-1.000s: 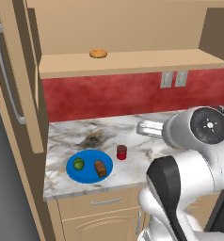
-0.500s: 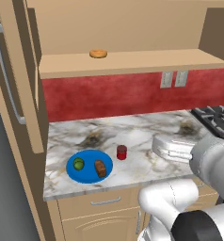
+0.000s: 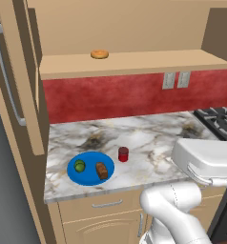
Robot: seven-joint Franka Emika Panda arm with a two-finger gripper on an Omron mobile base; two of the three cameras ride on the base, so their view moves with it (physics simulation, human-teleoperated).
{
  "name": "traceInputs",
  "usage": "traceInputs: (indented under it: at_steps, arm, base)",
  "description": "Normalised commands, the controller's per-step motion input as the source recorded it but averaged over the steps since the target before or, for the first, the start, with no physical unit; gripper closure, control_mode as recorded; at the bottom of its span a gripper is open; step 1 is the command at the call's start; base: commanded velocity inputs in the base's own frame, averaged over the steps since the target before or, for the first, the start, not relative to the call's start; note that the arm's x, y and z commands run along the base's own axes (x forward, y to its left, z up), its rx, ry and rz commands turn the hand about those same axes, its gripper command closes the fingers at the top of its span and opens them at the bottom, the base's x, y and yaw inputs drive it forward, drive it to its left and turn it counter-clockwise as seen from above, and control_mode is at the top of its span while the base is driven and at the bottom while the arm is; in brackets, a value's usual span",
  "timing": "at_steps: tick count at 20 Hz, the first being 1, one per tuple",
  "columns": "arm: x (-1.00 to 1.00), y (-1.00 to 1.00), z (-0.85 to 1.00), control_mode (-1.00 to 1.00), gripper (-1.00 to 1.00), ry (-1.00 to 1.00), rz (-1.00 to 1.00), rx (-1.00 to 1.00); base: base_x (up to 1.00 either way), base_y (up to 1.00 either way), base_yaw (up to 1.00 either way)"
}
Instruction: Pick the avocado and bread from the counter and place them on the plate. Then pick the jam from the cabinet and place it next to the plate. Lastly close the cabinet door.
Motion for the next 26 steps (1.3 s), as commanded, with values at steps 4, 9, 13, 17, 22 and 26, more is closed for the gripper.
traceInputs:
  at_steps: [4,9,13,17,22,26]
  arm:
    - [-0.31,0.46,0.33,-1.0,-1.0,-0.15,0.15,-0.08]
    - [-0.26,0.47,0.15,-1.0,-1.0,-0.11,0.17,-0.12]
    - [-0.16,0.14,0.0,-1.0,-1.0,-0.07,0.09,-0.06]
    - [0.0,0.03,0.0,-1.0,-1.0,0.0,0.0,0.0]
    - [0.0,0.28,-0.01,-1.0,-1.0,-0.02,0.0,0.0]
    - [0.02,0.37,0.0,-1.0,-1.0,-0.06,0.0,0.0]
  base:
    - [0.0,0.0,0.0]
    - [0.0,0.0,0.0]
    - [0.0,0.0,0.0]
    - [0.0,0.0,0.0]
    - [0.0,0.0,0.0]
    - [0.0,0.0,0.0]
